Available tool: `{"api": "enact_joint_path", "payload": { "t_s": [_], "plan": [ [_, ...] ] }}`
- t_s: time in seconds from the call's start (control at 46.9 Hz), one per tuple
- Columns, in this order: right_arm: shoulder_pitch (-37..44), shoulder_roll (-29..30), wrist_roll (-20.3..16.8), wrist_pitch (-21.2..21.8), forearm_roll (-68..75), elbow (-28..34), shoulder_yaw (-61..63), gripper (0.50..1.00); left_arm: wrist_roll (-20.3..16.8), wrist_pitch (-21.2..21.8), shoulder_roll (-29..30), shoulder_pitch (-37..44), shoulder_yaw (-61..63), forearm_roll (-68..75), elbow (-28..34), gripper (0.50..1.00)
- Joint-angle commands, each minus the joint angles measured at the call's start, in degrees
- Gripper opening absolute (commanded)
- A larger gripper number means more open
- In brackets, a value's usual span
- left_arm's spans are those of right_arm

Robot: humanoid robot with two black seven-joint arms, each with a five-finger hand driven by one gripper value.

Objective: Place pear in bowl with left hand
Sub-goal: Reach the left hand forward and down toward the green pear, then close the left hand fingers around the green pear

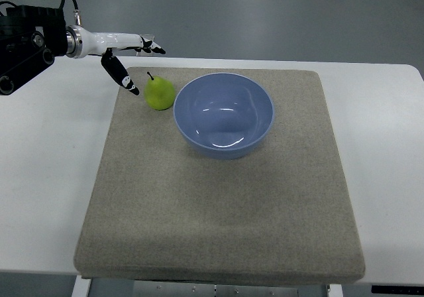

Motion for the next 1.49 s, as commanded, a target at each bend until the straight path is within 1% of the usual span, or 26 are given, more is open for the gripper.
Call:
{"api": "enact_joint_path", "payload": {
  "t_s": [0.0, 0.085, 0.128, 0.192, 0.512, 0.704, 0.747, 0.768, 0.811, 0.854, 0.918, 0.982, 1.046, 1.067, 1.152, 1.174, 1.473],
  "plan": [
    [0.00, 0.00, 0.00, 0.00, 0.00, 0.00, 0.00, 0.926, 0.01, 0.48, -0.36, 0.80, 0.93, 2.17, -0.09, 0.994],
    [0.00, 0.00, 0.00, 0.00, 0.00, 0.00, 0.00, 0.926, 0.01, 4.16, -0.88, 2.30, 1.11, 4.02, -0.09, 0.994],
    [0.00, 0.00, 0.00, 0.00, 0.00, 0.00, 0.00, 0.926, 0.10, 6.27, -2.20, 2.83, 1.28, 4.55, 0.18, 0.994],
    [0.00, 0.00, 0.00, 0.00, 0.00, 0.00, 0.00, 0.926, 0.10, 8.30, -3.61, 3.70, 1.72, 4.90, 0.53, 0.994],
    [0.00, 0.00, 0.00, 0.00, 0.00, 0.00, 0.00, 0.926, 0.10, 9.18, -5.10, 4.23, 3.04, 4.82, 1.85, 0.994],
    [0.00, 0.00, 0.00, 0.00, 0.00, 0.00, 0.00, 0.926, 0.10, 9.27, -5.72, 4.59, 3.04, 4.82, 2.11, 0.979],
    [0.00, 0.00, 0.00, 0.00, 0.00, 0.00, 0.00, 0.926, 0.10, 9.27, -5.72, 4.59, 3.04, 4.82, 2.11, 0.969],
    [0.00, 0.00, 0.00, 0.00, 0.00, 0.00, 0.00, 0.926, 0.10, 9.27, -5.72, 4.59, 3.04, 4.82, 2.11, 0.960],
    [0.00, 0.00, 0.00, 0.00, 0.00, 0.00, 0.00, 0.926, 0.10, 9.36, -5.72, 4.59, 3.04, 4.82, 2.11, 0.926],
    [0.00, 0.00, 0.00, 0.00, 0.00, 0.00, 0.00, 0.926, 0.10, 9.36, -5.72, 4.59, 3.04, 4.82, 2.20, 0.881],
    [0.00, 0.00, 0.00, 0.00, 0.00, 0.00, 0.00, 0.926, 0.10, 10.06, -5.72, 4.59, 3.04, 4.82, 2.20, 0.829],
    [0.00, 0.00, 0.00, 0.00, 0.00, 0.00, 0.00, 0.926, 0.10, 11.81, -5.81, 4.67, 3.21, 4.82, 2.20, 0.739],
    [0.00, 0.00, 0.00, 0.00, 0.00, 0.00, 0.00, 0.926, 0.10, 13.14, -5.81, 4.76, 4.00, 4.82, 2.11, 0.624],
    [0.00, 0.00, 0.00, 0.00, 0.00, 0.00, 0.00, 0.926, 0.10, 13.31, -5.81, 4.67, 4.27, 4.82, 2.11, 0.594],
    [0.00, 0.00, 0.00, 0.00, 0.00, 0.00, 0.00, 0.926, 0.10, 13.67, -5.72, 4.67, 4.88, 4.82, 2.11, 0.508],
    [0.00, 0.00, 0.00, 0.00, 0.00, 0.00, 0.00, 0.926, 0.10, 13.67, -5.63, 4.67, 4.88, 4.82, 2.11, 0.500],
    [0.00, 0.00, 0.00, 0.00, 0.00, 0.00, 0.00, 0.926, 0.10, 13.58, -4.67, 2.22, 3.83, 3.85, 1.76, 0.500]
  ]
}}
